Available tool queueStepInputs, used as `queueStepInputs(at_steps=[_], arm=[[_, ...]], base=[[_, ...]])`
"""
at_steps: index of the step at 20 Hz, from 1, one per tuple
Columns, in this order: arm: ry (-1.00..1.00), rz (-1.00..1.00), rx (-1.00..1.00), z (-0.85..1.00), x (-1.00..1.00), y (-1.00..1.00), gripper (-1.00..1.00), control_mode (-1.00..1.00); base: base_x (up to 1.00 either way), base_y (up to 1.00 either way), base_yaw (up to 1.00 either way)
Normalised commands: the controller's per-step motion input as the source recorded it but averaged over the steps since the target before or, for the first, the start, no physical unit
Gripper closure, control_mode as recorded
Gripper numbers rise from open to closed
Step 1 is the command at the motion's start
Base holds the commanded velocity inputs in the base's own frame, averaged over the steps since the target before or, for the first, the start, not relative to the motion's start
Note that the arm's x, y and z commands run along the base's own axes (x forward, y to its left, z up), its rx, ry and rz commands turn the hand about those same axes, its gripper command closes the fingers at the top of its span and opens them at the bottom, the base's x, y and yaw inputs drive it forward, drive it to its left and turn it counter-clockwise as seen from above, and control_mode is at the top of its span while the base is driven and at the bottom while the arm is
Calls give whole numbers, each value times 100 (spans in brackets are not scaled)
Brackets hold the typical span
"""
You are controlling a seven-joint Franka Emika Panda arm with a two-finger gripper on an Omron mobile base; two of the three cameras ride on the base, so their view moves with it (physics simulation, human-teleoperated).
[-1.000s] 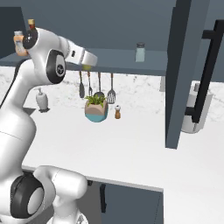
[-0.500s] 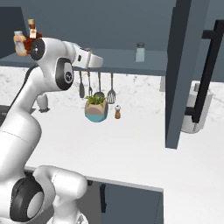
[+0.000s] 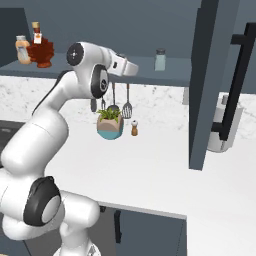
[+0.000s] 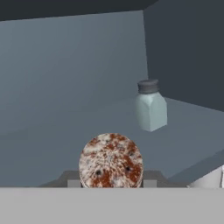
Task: Put the shaker and condiment bottle from the counter next to their counterparts in the cabinet.
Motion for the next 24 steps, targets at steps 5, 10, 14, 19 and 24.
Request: queueStepInputs(at_steps=[5, 10, 14, 19, 24], arm=[[9, 0, 1, 0, 62, -37, 100, -100], [3, 0, 0, 0, 43, -15, 100, -100], [0, 0, 0, 0, 29, 0, 100, -100], [0, 0, 0, -2, 8, 0, 100, -100], [0, 0, 0, -16, 13, 0, 100, -100]], base=[[0, 0, 0], [0, 0, 0], [0, 0, 0], [0, 0, 0], [0, 0, 0]])
